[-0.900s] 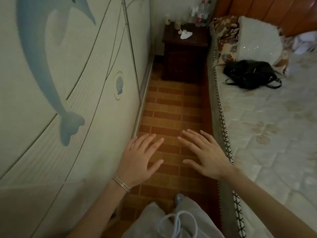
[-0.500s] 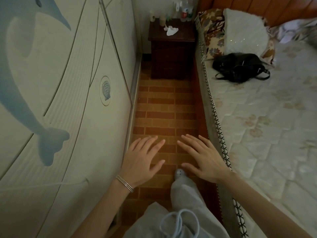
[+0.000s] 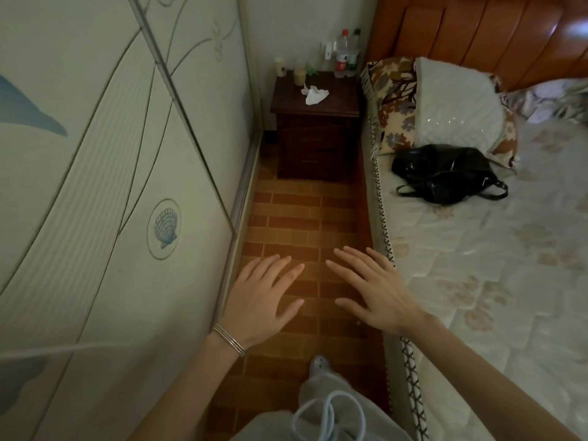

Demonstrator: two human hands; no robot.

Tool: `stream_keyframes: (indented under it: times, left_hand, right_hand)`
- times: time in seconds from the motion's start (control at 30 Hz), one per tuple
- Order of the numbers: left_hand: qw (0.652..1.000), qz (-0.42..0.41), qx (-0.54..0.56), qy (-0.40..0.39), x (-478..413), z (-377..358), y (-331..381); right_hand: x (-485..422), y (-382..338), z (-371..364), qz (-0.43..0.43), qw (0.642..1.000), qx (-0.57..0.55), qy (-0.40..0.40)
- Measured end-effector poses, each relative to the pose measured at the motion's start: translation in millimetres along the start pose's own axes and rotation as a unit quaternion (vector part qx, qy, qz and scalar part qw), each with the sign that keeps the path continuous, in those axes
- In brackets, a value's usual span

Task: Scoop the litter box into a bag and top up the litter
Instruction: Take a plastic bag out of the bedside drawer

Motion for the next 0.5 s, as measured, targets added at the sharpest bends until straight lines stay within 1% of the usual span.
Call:
stream_keyframes:
  times: [0.1,0.23,0.5]
  left_hand:
    - [1.0,0.004,-0.014,0.012,-41.6,4.2,-1.3]
    - [1.0,-0.004,-0.009,0.017,-80.5,2.3,-5.6]
    - [1.0,-0.007,0.0,-0.025,-149.0,-21.4,-40.4]
  right_hand:
    - [-25.8,35.9,8.9,0.008,1.0,-0.002,0.014]
    - [-49.3,66.8,9.4,0.018,0.999,-0.006,0.027]
    - [-99.9,112.4,-28.6,0.003,1.0,-0.014,-0.007]
Point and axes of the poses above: each hand's wrist, its own x-axis away from the middle knuckle, its own z-axis out of the back of the hand, y = z × x, the point moved 9 cm from there along -x, towards the middle knuckle, and after that the axes turned 12 degrees about x, right-handed, at the moved point
